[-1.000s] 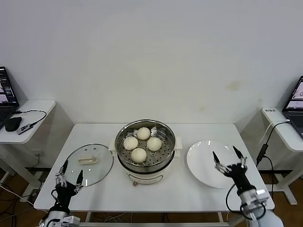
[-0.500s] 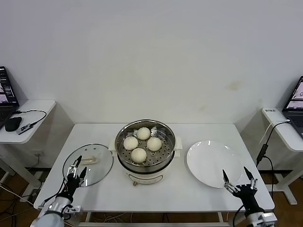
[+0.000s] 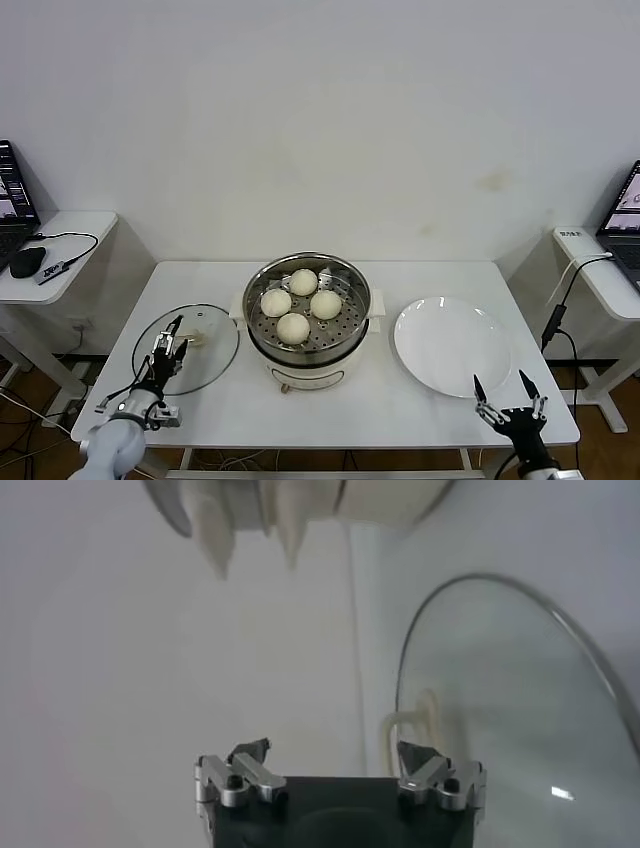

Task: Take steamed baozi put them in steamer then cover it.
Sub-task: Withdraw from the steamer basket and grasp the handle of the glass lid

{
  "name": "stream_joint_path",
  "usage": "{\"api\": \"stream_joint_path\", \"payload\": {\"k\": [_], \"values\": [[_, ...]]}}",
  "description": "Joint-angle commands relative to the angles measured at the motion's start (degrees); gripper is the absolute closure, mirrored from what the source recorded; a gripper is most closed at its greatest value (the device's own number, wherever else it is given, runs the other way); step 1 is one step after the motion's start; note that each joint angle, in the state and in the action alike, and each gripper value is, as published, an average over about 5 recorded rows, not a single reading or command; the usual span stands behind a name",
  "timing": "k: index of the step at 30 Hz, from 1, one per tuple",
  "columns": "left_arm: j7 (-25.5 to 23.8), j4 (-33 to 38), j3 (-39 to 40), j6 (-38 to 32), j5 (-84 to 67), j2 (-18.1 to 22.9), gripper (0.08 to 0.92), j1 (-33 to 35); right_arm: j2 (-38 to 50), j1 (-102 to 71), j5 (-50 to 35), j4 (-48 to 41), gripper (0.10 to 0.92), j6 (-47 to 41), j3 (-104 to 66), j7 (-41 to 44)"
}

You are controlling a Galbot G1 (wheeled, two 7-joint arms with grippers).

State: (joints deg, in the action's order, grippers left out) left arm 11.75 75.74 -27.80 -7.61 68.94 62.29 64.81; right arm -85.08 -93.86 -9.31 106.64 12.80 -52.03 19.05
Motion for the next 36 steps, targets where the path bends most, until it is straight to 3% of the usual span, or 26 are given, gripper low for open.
{"api": "stream_joint_path", "payload": {"k": [1, 18, 36], "values": [[-0.59, -8.20, 2.00, 0.17, 0.90, -0.63, 0.177, -8.42, -0.58, -1.10, 0.67, -0.39, 0.203, 0.46, -0.14, 0.78], [-2.76, -9.82, 4.02, 0.50, -2.58, -0.45, 0.199, -10.75, -0.50, -1.08, 1.14, -1.48, 0.203, 1.00, 0.46, 1.37], [1.03, -5.74, 2.03, -0.50, -5.66, 0.01, 0.701, -5.67, -0.05, -1.02, 1.31, -1.24, 0.203, 1.12, 1.42, 1.32]]}}
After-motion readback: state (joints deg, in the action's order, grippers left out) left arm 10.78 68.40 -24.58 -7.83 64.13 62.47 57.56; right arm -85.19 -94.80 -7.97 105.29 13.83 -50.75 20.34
